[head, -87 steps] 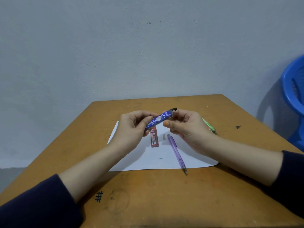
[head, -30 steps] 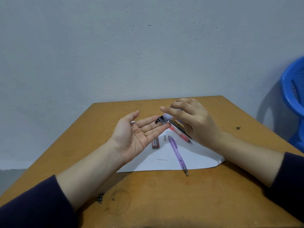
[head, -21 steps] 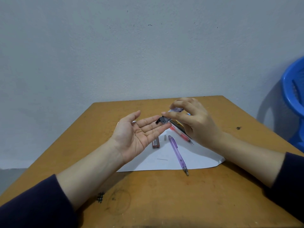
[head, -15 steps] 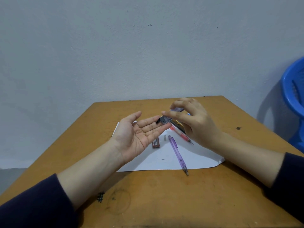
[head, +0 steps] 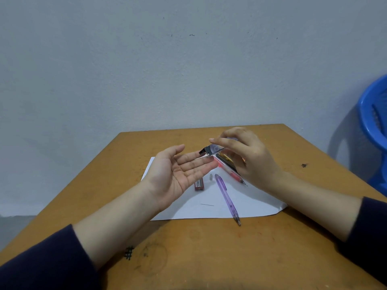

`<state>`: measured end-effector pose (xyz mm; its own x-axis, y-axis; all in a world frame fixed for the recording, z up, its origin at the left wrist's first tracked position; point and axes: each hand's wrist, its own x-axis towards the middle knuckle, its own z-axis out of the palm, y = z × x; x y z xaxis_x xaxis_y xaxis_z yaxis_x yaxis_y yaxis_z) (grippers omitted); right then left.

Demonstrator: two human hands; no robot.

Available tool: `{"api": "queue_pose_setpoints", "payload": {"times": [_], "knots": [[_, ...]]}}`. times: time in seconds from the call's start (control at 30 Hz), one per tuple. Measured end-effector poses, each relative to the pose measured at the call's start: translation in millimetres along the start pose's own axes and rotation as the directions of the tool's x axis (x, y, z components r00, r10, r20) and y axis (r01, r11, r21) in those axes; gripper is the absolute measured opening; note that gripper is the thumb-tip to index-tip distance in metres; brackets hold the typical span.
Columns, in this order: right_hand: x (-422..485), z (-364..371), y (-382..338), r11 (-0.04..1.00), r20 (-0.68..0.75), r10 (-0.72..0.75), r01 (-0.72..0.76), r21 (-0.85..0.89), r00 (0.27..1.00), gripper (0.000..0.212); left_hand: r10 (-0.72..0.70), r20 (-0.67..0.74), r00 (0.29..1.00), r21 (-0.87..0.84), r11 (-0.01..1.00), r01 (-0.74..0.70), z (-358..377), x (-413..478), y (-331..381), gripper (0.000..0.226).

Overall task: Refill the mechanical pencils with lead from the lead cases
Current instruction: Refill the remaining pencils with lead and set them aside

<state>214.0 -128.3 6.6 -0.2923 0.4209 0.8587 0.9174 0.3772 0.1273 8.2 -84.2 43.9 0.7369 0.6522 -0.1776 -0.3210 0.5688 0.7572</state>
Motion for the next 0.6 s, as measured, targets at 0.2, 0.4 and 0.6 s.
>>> {"api": "queue_pose_setpoints", "payload": {"times": [0.2, 0.4, 0.6], "knots": [[0.1, -2.4, -1.8, 0.998, -0.015, 0.066, -0.065, 0.021, 0.998, 0.031, 0.129, -0.063, 0.990, 0.250, 0.962, -0.109, -1.7, 2.4, -4.5, 0.027], [1.0, -1.8, -6.4, 0.998, -0.010, 0.063, -0.063, 0.031, 0.998, 0.029, 0.223, -0.075, 0.972, 0.383, 0.906, -0.178, -2.9, 3.3, -8.9, 0.016], [-0.5, -1.8, -8.0, 0.997, -0.009, 0.072, -0.072, 0.039, 0.997, 0.030, 0.257, -0.092, 0.962, 0.412, 0.889, -0.198, -5.7, 3.1, -8.6, 0.012]]}}
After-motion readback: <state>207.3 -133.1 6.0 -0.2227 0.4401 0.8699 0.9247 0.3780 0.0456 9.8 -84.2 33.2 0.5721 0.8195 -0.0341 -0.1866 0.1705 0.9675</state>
